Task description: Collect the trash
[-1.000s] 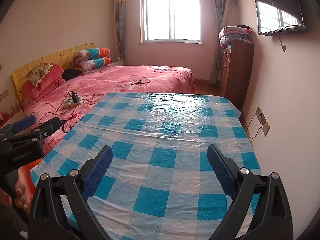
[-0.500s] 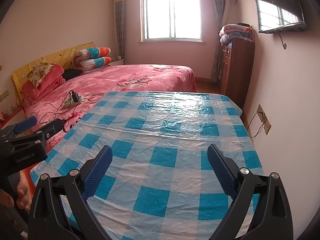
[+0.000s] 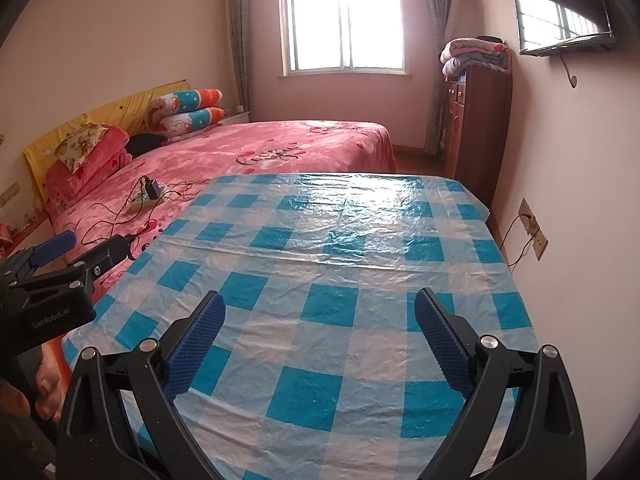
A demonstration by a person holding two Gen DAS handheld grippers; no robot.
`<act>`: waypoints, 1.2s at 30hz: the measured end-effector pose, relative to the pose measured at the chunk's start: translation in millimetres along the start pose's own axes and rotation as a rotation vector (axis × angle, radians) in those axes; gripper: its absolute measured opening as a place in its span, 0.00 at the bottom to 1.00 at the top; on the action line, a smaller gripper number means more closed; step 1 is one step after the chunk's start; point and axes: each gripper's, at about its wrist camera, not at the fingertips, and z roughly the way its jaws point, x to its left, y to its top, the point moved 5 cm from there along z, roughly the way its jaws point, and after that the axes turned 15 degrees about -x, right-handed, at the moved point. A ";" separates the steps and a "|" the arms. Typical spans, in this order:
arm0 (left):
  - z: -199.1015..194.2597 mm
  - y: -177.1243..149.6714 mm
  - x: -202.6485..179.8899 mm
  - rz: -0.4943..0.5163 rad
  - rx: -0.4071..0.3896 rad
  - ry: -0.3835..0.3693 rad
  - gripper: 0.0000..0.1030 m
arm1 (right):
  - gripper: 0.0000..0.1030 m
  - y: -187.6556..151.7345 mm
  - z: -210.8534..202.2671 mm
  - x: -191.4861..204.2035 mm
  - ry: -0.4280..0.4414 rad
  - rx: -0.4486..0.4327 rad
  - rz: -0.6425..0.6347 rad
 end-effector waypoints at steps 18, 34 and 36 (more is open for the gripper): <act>9.8 -6.0 -9.9 0.031 0.024 -0.002 0.96 | 0.92 -6.1 8.2 -2.1 0.010 0.016 0.013; 86.7 -57.6 -39.3 0.038 0.251 0.010 0.96 | 0.92 -40.9 74.0 -40.8 -0.044 0.168 0.092; 101.6 -65.2 -44.1 0.036 0.297 0.013 0.96 | 0.92 -46.0 92.3 -50.4 -0.083 0.210 0.089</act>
